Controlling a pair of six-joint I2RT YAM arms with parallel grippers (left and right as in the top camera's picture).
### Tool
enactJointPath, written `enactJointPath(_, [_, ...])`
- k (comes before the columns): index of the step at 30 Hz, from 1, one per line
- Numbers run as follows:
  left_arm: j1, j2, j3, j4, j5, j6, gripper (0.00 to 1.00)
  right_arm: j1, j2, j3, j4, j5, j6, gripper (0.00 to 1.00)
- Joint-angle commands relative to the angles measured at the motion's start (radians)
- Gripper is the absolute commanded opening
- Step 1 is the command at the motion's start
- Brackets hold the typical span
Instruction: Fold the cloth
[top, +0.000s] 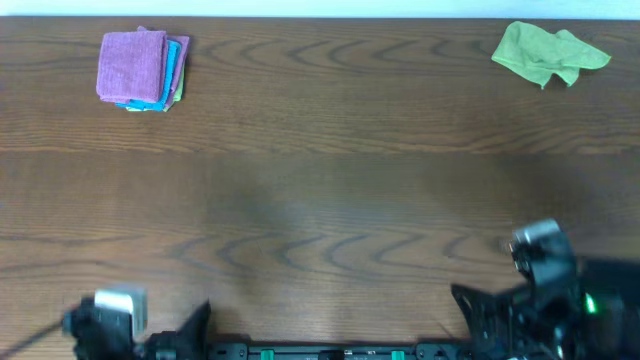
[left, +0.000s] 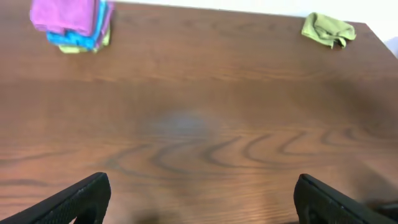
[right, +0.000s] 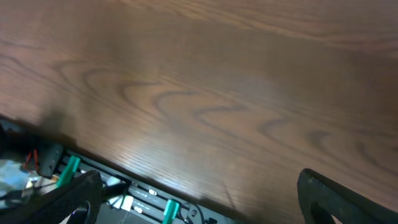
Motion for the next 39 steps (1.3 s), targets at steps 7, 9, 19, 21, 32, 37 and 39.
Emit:
enactJointPath(7, [-0.005,-0.095,-0.060,-0.063,-0.042,0.035,0.95,-0.006,-0.104,-0.052,-0.013,0.010,-0.004,0.99])
enactJointPath(9, [-0.005,-0.095,-0.060,-0.084,-0.042,0.035,0.95,-0.006,-0.104,-0.053,-0.013,0.010,-0.004,0.99])
enactJointPath(19, [-0.005,-0.095,-0.060,-0.132,-0.043,0.036,0.95,-0.006,-0.104,-0.053,-0.013,0.009,-0.004,0.99])
enactJointPath(21, [-0.007,-0.095,-0.061,-0.105,-0.065,0.039,0.95,-0.006,-0.104,-0.053,-0.013,0.010,-0.004,0.99])
enactJointPath(32, [-0.083,-0.303,-0.690,0.658,-0.148,0.051,0.95,-0.006,-0.104,-0.053,-0.013,0.010,-0.004,0.99])
enactJointPath(37, [-0.019,-0.391,-0.901,0.785,-0.155,0.051,0.95,-0.006,-0.104,-0.053,-0.013,0.009,-0.004,0.99])
enactJointPath(39, [-0.015,-0.393,-0.957,0.808,-0.166,0.051,0.95,-0.006,-0.104,-0.053,-0.013,0.010,-0.004,0.99])
